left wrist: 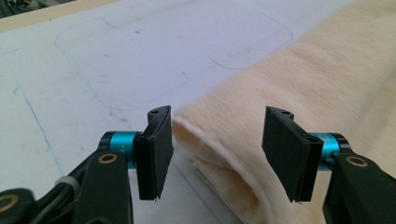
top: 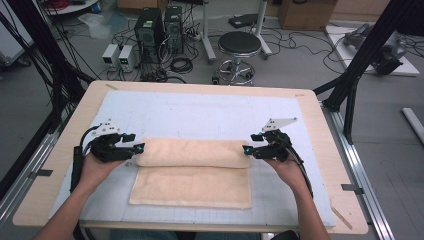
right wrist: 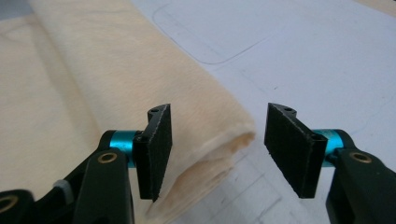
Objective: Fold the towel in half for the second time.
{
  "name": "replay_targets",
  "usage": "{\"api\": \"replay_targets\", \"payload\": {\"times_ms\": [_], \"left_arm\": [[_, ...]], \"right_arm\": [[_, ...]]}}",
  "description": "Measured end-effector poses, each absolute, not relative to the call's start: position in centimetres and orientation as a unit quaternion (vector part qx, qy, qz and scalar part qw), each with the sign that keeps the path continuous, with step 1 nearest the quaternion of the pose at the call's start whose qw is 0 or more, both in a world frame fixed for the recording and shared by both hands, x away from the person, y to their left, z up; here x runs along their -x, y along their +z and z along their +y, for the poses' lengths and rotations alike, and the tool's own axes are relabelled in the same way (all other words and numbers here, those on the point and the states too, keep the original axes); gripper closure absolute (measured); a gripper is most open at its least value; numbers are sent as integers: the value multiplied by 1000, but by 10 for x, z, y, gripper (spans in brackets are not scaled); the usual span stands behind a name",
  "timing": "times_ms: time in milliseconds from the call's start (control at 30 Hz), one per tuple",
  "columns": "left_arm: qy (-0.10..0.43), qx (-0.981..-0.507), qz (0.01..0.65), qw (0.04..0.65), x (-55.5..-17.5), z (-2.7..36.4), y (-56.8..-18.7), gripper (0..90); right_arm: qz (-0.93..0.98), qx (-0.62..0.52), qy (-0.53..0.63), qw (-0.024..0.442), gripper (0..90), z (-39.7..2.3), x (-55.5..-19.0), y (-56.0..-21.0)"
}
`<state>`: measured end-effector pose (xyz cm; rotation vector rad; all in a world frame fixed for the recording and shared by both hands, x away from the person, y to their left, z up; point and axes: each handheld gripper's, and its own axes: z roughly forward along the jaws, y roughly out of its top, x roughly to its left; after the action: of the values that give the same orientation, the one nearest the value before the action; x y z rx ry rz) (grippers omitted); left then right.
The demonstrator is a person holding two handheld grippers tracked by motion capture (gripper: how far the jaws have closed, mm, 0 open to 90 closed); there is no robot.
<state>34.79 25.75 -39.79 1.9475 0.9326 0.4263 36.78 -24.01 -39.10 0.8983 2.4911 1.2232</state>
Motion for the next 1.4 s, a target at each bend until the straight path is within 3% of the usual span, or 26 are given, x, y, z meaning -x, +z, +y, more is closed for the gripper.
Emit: {"api": "replay_targets", "payload": {"times_ms": [167,367,400,433,467,533,600,733,1100,1400], "left_arm": [[159,-788,389,449,-368,249,-404,426],[113,-805,411,413,-385,244,-427,446],[95,-805,411,417,-387,245,-430,501],[85,-805,410,421,-387,246,-430,501],[82,-804,406,426,-386,246,-430,637],[87,-810,395,425,-383,244,-427,683],[96,-814,386,423,-381,242,-424,806],[104,-811,385,428,-378,245,-420,849],[133,-796,364,466,-358,251,-398,858],[158,-793,324,491,-315,262,-379,858]], "right_arm": [[853,-306,409,104,382,-229,-386,-398],[858,-335,385,53,385,-226,-406,-421],[855,-341,391,18,459,-228,-410,-427],[855,-341,391,18,459,-228,-410,-427],[853,-337,398,-7,592,-229,-410,-427],[856,-327,401,-10,644,-229,-409,-426],[864,-307,398,-1,772,-226,-404,-421],[868,-294,399,19,824,-224,-398,-413],[861,-279,421,57,833,-227,-383,-391],[860,-250,436,93,828,-230,-341,-365]]}}
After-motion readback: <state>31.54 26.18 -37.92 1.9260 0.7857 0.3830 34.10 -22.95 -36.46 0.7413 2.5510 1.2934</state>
